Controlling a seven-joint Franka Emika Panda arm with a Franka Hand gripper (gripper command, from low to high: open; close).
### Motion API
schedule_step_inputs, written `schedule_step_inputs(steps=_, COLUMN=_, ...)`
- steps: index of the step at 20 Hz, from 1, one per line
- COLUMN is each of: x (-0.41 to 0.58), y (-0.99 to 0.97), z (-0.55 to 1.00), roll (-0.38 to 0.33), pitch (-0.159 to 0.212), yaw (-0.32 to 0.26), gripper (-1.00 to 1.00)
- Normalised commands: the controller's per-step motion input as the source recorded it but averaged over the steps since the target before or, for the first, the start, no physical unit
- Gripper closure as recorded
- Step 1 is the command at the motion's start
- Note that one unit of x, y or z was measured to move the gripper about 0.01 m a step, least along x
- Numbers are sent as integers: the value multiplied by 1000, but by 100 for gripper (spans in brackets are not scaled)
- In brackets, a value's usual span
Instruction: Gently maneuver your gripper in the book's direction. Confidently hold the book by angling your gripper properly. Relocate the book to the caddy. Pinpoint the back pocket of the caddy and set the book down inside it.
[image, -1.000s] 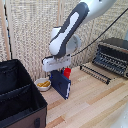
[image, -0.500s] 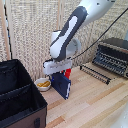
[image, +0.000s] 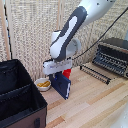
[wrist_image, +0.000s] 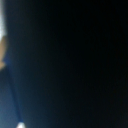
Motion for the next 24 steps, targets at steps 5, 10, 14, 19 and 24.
schedule_step_inputs(steps=5, x=74, y=42, z=540, roll=-27, pitch=47, yaw=-25, gripper=100)
schedule_step_inputs(steps=10, x=287, y=-33, z=982, roll=0, pitch=111, yaw=-1, gripper=100)
schedule_step_inputs(steps=14, x=369, y=0, z=1000, roll=0, pitch=94, yaw=0, gripper=100)
schedule_step_inputs(steps=19, x=332, y=38, z=1000, roll=-1, pitch=78, yaw=-69, gripper=100)
schedule_step_inputs(steps=24, x=64, y=20, z=843, roll=-2, pitch=3, yaw=-281, gripper=100)
